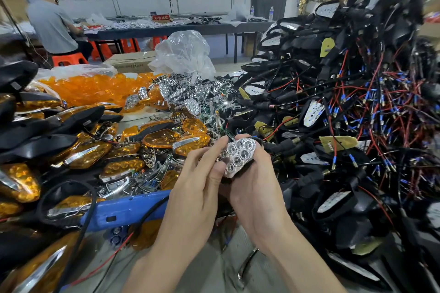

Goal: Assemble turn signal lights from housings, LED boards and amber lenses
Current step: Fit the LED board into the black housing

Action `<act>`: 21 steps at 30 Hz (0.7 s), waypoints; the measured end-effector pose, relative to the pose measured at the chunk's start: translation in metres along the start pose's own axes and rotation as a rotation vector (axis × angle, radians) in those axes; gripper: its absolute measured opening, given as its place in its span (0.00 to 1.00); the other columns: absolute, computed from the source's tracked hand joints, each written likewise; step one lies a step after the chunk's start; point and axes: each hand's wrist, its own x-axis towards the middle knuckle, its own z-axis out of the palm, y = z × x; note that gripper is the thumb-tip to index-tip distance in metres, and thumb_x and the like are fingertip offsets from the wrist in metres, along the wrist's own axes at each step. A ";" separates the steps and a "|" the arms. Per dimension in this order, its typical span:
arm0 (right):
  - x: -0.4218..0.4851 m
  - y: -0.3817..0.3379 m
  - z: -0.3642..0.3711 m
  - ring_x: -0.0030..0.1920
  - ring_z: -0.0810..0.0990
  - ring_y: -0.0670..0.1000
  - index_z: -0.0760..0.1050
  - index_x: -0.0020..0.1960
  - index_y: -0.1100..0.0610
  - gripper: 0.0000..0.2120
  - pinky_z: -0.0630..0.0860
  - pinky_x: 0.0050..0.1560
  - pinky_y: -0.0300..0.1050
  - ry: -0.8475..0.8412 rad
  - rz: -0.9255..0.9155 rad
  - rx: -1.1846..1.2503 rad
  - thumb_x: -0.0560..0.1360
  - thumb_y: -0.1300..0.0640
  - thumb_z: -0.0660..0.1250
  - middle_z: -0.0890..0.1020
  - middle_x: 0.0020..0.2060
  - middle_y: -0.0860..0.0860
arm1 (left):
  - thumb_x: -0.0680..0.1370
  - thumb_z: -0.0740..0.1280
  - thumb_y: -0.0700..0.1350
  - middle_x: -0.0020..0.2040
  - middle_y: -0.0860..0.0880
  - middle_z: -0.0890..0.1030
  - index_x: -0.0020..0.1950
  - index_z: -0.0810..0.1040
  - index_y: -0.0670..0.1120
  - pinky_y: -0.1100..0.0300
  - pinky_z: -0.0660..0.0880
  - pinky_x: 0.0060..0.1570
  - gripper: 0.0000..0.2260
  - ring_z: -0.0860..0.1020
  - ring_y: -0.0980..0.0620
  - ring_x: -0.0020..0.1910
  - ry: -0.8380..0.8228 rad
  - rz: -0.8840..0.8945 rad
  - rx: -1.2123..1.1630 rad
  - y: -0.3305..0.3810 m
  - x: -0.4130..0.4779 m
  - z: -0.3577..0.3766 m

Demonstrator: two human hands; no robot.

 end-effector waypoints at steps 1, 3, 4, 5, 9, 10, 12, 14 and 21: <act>0.000 0.000 0.000 0.54 0.79 0.53 0.71 0.62 0.54 0.12 0.80 0.55 0.50 -0.005 0.002 0.002 0.86 0.51 0.52 0.79 0.52 0.56 | 0.85 0.52 0.56 0.61 0.62 0.72 0.74 0.61 0.69 0.75 0.67 0.55 0.17 0.73 0.63 0.61 -0.002 -0.008 -0.013 0.000 0.001 0.000; 0.001 0.000 -0.001 0.52 0.79 0.52 0.71 0.60 0.53 0.11 0.79 0.55 0.50 0.000 -0.001 0.009 0.86 0.51 0.53 0.79 0.50 0.54 | 0.86 0.54 0.54 0.59 0.63 0.73 0.73 0.62 0.71 0.75 0.67 0.54 0.17 0.74 0.64 0.60 -0.011 -0.026 -0.041 0.001 0.002 -0.001; 0.001 0.000 -0.001 0.53 0.79 0.52 0.71 0.59 0.53 0.10 0.79 0.57 0.51 0.003 -0.006 0.017 0.86 0.52 0.53 0.79 0.50 0.54 | 0.85 0.55 0.53 0.58 0.63 0.74 0.72 0.62 0.71 0.75 0.67 0.54 0.18 0.74 0.64 0.60 -0.014 -0.035 -0.056 0.001 0.002 -0.001; 0.001 0.000 0.000 0.54 0.78 0.53 0.71 0.59 0.53 0.10 0.77 0.61 0.55 0.004 -0.011 0.026 0.86 0.52 0.53 0.78 0.51 0.55 | 0.85 0.56 0.52 0.58 0.64 0.74 0.72 0.63 0.71 0.76 0.67 0.54 0.18 0.74 0.65 0.60 -0.016 -0.043 -0.073 0.001 0.002 -0.001; -0.001 -0.002 0.000 0.57 0.77 0.55 0.71 0.58 0.54 0.10 0.71 0.69 0.63 -0.048 -0.002 0.038 0.86 0.52 0.52 0.78 0.52 0.57 | 0.83 0.59 0.51 0.61 0.63 0.76 0.70 0.67 0.67 0.77 0.66 0.56 0.17 0.73 0.67 0.62 -0.019 -0.074 -0.144 0.003 0.005 -0.003; -0.002 -0.002 0.000 0.56 0.78 0.54 0.72 0.56 0.54 0.11 0.74 0.65 0.60 -0.077 0.002 0.048 0.86 0.51 0.52 0.79 0.51 0.56 | 0.83 0.59 0.51 0.60 0.62 0.76 0.69 0.68 0.66 0.77 0.66 0.56 0.17 0.74 0.66 0.62 -0.019 -0.085 -0.168 0.004 0.006 -0.003; -0.003 -0.003 -0.002 0.55 0.80 0.53 0.72 0.56 0.53 0.12 0.76 0.60 0.56 -0.115 0.002 0.060 0.86 0.50 0.52 0.81 0.50 0.54 | 0.82 0.60 0.51 0.59 0.61 0.77 0.68 0.70 0.66 0.77 0.66 0.55 0.16 0.74 0.66 0.61 -0.021 -0.104 -0.206 0.005 0.007 -0.004; -0.002 -0.003 -0.003 0.54 0.80 0.53 0.72 0.55 0.52 0.11 0.74 0.60 0.57 -0.128 -0.001 0.066 0.85 0.50 0.53 0.81 0.49 0.54 | 0.82 0.61 0.51 0.60 0.62 0.77 0.68 0.72 0.65 0.77 0.66 0.55 0.16 0.74 0.67 0.61 -0.017 -0.108 -0.228 0.005 0.007 -0.004; -0.003 -0.006 -0.003 0.52 0.82 0.50 0.80 0.45 0.47 0.12 0.77 0.56 0.52 -0.192 0.002 0.077 0.78 0.47 0.58 0.83 0.47 0.51 | 0.81 0.62 0.54 0.59 0.61 0.77 0.67 0.74 0.65 0.75 0.67 0.56 0.15 0.75 0.64 0.62 0.001 -0.131 -0.283 0.009 0.007 -0.005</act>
